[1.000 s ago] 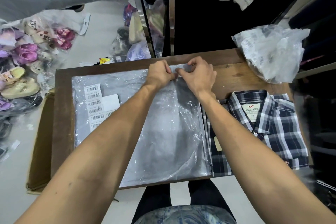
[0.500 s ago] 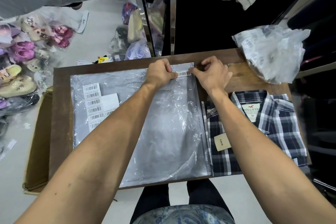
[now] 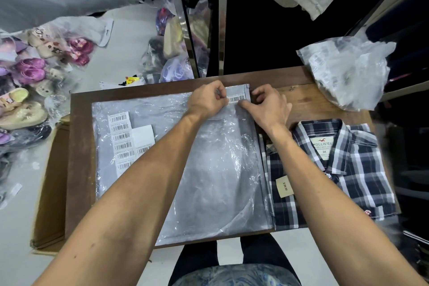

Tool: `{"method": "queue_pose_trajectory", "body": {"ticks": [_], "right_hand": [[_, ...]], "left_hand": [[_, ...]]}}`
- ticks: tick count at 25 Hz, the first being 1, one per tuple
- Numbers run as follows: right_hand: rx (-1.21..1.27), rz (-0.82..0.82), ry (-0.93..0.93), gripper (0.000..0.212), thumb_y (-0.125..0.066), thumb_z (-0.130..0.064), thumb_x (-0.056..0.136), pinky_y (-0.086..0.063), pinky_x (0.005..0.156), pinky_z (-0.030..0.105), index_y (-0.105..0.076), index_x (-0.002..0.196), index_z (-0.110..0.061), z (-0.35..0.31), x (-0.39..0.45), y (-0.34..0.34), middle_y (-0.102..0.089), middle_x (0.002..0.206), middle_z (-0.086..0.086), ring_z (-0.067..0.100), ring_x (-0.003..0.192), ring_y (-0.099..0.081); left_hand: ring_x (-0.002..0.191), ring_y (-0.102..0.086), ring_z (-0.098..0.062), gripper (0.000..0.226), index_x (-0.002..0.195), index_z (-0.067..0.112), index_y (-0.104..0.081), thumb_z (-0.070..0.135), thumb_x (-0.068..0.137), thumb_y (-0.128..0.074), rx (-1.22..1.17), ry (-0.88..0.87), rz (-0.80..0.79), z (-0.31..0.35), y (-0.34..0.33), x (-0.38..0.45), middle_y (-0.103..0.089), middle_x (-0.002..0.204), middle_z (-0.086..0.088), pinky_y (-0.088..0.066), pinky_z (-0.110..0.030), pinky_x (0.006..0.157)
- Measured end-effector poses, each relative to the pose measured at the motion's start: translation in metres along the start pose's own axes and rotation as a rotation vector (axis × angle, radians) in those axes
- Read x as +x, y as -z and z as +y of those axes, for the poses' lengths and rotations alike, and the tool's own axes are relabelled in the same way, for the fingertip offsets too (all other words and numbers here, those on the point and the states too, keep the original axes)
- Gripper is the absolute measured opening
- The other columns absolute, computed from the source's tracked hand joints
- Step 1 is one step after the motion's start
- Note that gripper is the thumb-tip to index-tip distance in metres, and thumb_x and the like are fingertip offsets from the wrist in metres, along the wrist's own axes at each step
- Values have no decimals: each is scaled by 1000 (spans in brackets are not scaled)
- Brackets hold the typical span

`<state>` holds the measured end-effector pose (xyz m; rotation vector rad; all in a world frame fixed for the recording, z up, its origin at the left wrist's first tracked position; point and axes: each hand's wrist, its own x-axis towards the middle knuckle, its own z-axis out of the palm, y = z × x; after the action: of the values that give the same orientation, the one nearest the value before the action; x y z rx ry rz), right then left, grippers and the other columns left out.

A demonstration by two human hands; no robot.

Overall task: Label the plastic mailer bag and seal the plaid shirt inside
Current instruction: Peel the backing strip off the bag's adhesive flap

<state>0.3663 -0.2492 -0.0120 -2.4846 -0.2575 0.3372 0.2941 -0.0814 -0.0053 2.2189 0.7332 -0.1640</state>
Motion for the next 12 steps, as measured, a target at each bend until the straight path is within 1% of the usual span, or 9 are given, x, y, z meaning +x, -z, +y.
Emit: {"method": "queue_pose_trajectory", "body": {"ticks": [2, 5, 9, 12], "right_hand": [[15, 3, -22, 41, -76, -62, 68, -30, 81, 37, -63, 98, -38, 6, 2, 8, -67, 93, -13, 18, 101, -54], [34, -1, -26, 36, -72, -63, 69, -29, 81, 36, -63, 94, -39, 4, 5, 10, -67, 88, -15, 19, 103, -57], [38, 11, -21, 48, -71, -76, 64, -30, 81, 37, -64, 87, -35, -10, 4, -2, -67, 86, -15, 17, 98, -57], [16, 21, -33, 43, -71, -73, 68, -25, 79, 36, -64, 85, -34, -12, 8, -3, -66, 80, -15, 18, 98, -60]], "left_hand": [[86, -65, -18, 17, 85, 26, -57, 34, 85, -73, 46, -2, -25, -2, 0, 3, -68, 85, 7, -52, -35, 78], [92, -62, -24, 25, 80, 29, -48, 37, 86, -71, 53, 36, -92, -3, 3, 8, -62, 92, 3, -51, -39, 82], [98, -58, -27, 30, 77, 29, -44, 39, 89, -69, 64, 45, -133, -3, 4, 11, -55, 92, 4, -50, -45, 87], [102, -56, -27, 31, 76, 28, -43, 39, 89, -69, 81, 60, -150, -2, 5, 12, -52, 94, 4, -48, -47, 92]]}}
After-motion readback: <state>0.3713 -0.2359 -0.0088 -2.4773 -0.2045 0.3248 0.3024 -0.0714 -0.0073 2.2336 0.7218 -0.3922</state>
